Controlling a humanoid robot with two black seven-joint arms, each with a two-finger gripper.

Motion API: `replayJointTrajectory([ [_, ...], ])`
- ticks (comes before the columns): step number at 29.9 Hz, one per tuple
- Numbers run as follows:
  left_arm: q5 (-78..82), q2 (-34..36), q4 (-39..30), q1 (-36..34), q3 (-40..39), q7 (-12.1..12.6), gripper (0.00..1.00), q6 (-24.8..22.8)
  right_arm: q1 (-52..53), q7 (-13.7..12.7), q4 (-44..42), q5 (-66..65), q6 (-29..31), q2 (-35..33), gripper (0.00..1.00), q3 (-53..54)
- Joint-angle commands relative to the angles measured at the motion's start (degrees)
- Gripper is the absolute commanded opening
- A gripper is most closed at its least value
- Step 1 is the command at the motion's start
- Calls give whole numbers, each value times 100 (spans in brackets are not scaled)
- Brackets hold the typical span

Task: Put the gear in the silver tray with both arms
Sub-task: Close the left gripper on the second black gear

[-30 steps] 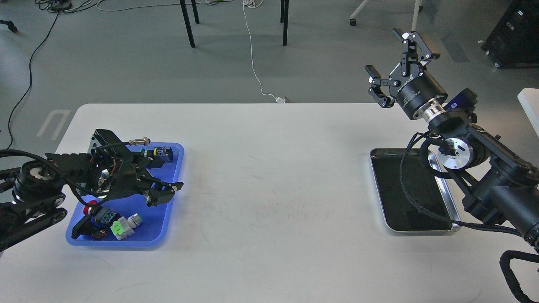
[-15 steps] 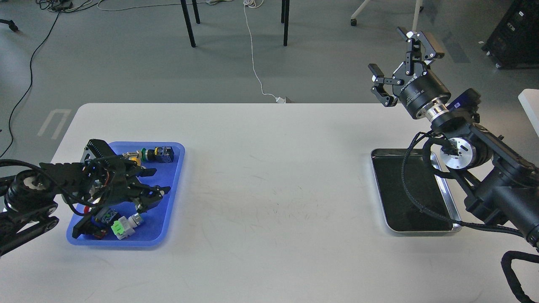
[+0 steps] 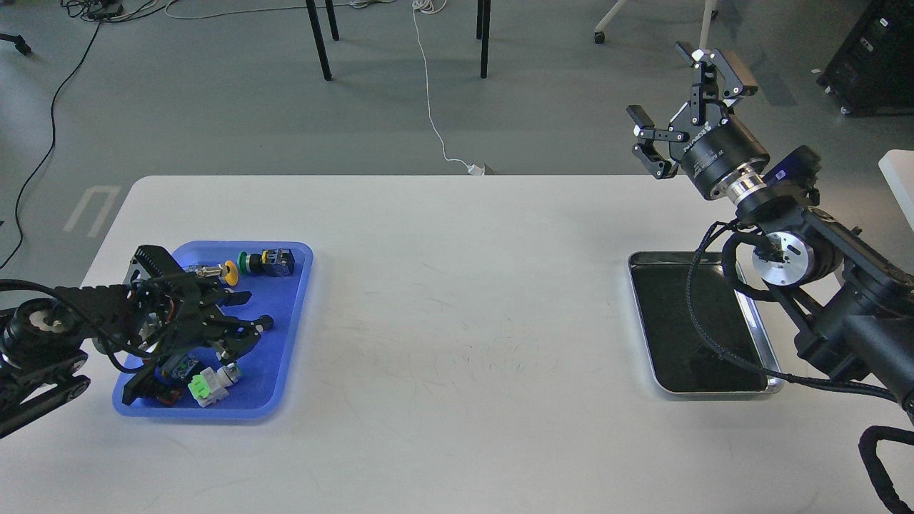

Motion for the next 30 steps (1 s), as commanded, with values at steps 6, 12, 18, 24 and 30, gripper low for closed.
replayJointTrajectory([
  [6, -17, -2, -62, -70, -18, 2, 56, 6, 6, 0, 0, 0, -1, -4, 99, -7],
  [12, -17, -2, -141, -79, -18, 2, 56, 6, -2, 0, 9, 0, -1, -4, 99, 2],
  [18, -8, 7, -132, -26, -9, 2, 56, 6, -2, 0, 35, 0, -1, -4, 99, 2],
  [24, 0, -11, -71, -8, 0, 2, 54, 6, 15, 0, 26, -9, -1, -4, 99, -7],
  [30, -8, -90, -36, -8, 9, 2, 47, 6, 15, 0, 26, -9, -1, 5, 99, -16],
])
